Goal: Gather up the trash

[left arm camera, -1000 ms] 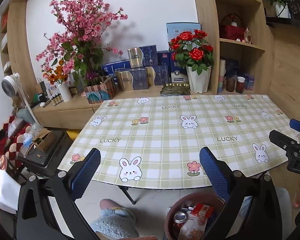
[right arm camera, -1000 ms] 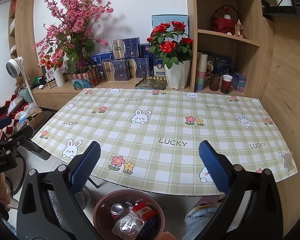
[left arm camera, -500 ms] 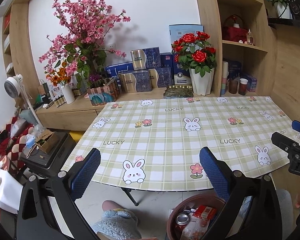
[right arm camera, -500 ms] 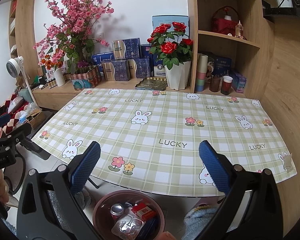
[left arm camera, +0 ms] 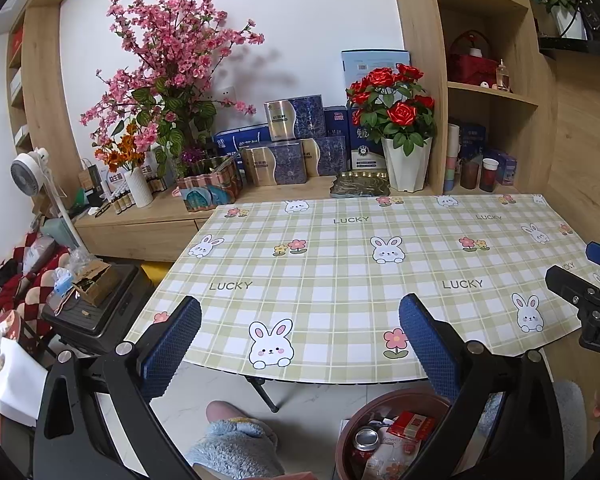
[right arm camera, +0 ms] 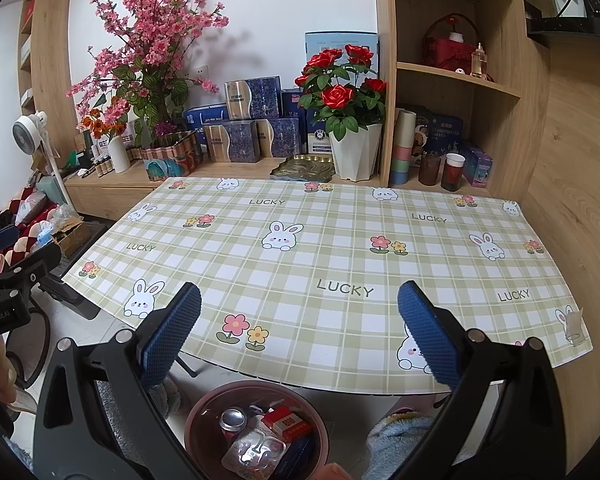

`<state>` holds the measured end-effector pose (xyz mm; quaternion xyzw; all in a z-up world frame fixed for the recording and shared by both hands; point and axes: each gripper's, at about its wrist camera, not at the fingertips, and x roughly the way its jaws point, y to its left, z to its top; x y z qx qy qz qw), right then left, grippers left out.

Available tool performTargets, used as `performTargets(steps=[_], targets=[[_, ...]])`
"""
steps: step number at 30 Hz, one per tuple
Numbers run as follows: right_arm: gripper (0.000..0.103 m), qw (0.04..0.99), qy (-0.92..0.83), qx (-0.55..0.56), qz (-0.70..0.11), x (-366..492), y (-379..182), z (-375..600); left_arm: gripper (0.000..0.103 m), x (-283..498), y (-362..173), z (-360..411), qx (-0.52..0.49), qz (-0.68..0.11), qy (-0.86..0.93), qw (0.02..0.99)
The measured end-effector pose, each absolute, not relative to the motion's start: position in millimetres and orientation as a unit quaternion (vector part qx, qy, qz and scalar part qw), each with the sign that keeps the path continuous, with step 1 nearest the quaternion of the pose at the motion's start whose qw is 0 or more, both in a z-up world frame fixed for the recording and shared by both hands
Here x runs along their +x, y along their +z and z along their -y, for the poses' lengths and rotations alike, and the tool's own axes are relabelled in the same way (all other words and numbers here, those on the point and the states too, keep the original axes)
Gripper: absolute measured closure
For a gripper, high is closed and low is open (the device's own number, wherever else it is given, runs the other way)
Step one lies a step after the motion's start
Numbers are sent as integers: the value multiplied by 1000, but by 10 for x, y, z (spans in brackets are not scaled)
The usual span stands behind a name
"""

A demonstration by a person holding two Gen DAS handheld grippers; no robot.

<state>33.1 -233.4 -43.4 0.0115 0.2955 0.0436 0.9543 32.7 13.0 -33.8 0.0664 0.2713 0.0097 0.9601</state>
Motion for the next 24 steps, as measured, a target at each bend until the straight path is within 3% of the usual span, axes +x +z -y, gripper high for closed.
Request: performTargets(steps=[24], targets=[[6, 954, 42, 11, -296, 339, -439, 2339, 6, 287, -382, -97, 65, -270, 3, 961]])
